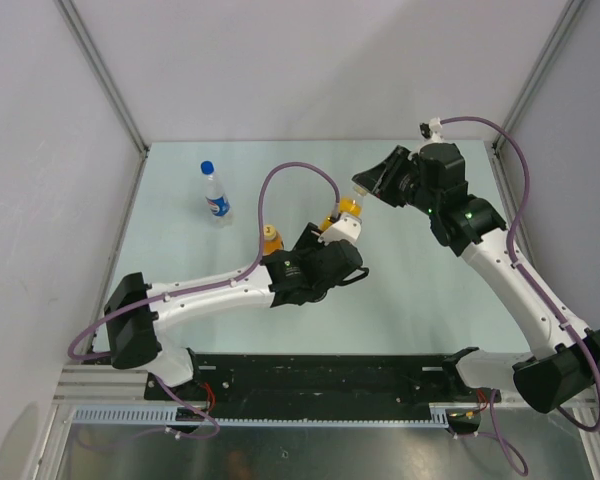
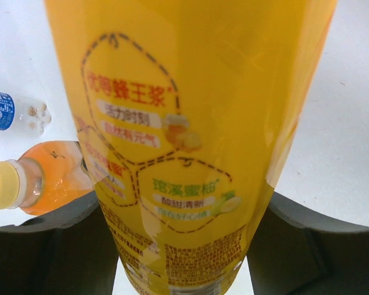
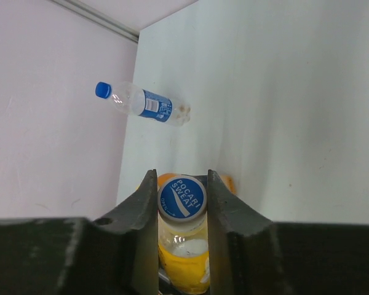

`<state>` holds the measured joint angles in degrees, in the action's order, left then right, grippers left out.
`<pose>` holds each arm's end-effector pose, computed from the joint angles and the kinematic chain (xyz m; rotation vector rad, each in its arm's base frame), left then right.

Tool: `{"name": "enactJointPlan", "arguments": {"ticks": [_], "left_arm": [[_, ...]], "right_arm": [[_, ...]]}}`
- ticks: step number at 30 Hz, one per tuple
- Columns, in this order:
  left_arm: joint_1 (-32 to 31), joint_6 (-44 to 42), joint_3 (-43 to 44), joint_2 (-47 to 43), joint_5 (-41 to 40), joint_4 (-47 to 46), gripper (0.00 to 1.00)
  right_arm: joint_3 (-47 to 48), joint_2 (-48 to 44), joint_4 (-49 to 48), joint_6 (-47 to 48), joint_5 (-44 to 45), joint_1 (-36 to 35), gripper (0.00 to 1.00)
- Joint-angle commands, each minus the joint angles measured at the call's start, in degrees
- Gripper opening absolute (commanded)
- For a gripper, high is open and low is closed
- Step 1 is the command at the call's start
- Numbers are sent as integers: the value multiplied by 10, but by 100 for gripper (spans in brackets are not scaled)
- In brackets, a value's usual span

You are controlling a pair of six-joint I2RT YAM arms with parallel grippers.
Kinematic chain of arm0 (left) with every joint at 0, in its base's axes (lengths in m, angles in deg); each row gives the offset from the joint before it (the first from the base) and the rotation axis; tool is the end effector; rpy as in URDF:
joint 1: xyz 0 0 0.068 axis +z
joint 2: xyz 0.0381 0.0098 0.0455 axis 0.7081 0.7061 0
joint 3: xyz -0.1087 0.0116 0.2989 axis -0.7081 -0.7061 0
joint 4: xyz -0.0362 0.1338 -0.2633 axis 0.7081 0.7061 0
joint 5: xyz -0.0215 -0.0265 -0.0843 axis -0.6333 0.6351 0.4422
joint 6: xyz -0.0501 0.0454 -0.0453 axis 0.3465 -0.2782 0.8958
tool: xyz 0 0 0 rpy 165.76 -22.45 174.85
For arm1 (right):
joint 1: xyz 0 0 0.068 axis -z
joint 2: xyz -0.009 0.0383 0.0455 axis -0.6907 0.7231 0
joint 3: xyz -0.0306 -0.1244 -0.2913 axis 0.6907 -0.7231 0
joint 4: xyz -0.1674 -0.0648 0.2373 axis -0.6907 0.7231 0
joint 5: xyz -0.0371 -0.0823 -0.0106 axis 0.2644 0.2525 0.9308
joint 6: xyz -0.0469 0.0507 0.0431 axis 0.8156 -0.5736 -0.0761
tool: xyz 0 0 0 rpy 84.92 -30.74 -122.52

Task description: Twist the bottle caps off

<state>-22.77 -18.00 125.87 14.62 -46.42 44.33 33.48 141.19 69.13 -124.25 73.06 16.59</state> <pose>0.1898 -0.3370 0.3126 0.6033 2.0670 0.0820 0.2956 0.1580 0.4486 0.2332 1.9843 0.9099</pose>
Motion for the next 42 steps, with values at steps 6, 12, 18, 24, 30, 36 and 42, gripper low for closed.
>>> {"name": "enactJointPlan", "arguments": {"ticks": [6,12,18,24,30,36,42], "left_arm": [[-4,-8,35,2,14,20,39],[-3,-14,53,2,30,30,40],[-3,-10,62,3,61,34,42],[-4,-11,77,4,108,32,41],[-3,-25,95,-6,159,30,37],[-3,-42,104,-30,221,21,34],[-3,-75,81,-74,295,-21,28]], "right_arm": [[7,-10,-31,13,-24,-2,1],[2,-26,-35,39,-26,0,0],[-4,-47,-37,66,-37,9,0],[-18,-66,-51,74,-89,34,0],[-37,-81,-70,72,-181,76,0],[-47,-104,-73,93,-248,109,0],[-55,-129,-76,117,-316,135,0]]}}
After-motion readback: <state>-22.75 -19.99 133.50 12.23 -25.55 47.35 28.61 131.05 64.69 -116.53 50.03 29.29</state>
